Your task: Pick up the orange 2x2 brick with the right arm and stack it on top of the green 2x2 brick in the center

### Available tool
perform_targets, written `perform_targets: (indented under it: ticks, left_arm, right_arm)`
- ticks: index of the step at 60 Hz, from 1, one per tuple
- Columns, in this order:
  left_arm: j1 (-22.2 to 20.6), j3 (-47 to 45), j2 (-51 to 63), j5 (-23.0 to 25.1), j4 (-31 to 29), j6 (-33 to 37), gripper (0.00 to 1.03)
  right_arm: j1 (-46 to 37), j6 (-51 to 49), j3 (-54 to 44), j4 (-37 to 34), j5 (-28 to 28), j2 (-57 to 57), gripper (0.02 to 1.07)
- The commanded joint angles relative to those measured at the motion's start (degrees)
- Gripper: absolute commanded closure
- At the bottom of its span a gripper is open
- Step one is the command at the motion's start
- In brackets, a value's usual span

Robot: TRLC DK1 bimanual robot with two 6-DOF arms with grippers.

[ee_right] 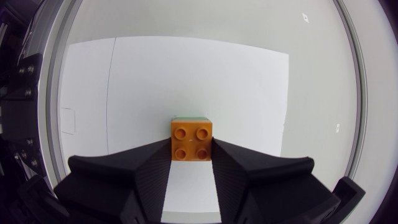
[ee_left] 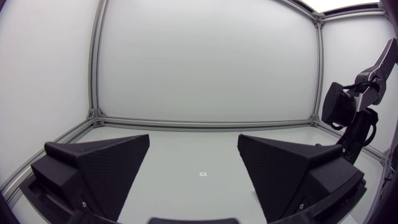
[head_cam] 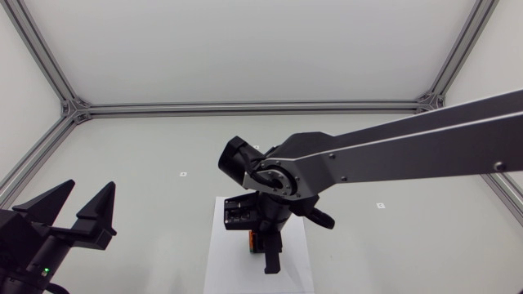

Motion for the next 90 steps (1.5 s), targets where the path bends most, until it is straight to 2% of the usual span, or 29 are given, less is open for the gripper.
perform_targets:
  ticks: [1, 18, 34, 59, 90]
  left_arm:
    - [-0.3, -2.3, -0.1, -0.2, -0.6, -1.2, 0.04]
    - [-0.3, -2.3, -0.1, -0.2, -0.6, -1.2, 0.04]
    - [-0.3, -2.3, -0.1, -0.2, -0.6, -1.2, 0.04]
    - [-0.3, -2.3, -0.1, -0.2, -0.6, -1.2, 0.04]
    - [-0.3, -2.3, -0.1, -0.2, -0.6, -1.2, 0.04]
  right_arm:
    - [-0.9, 0.0, -2.7, -1.7, 2.4, 5.5, 0.81]
    - [-2.6, -0.7, -3.8, -3.0, -2.0, 5.0, 0.81]
    - [-2.1, -0.1, -6.4, -2.7, -0.2, 2.3, 0.81]
    - [-0.6, 1.6, -4.7, -1.1, 2.0, 3.2, 0.81]
    - [-1.3, 2.1, -3.1, 2.3, 1.0, 5.0, 0.81]
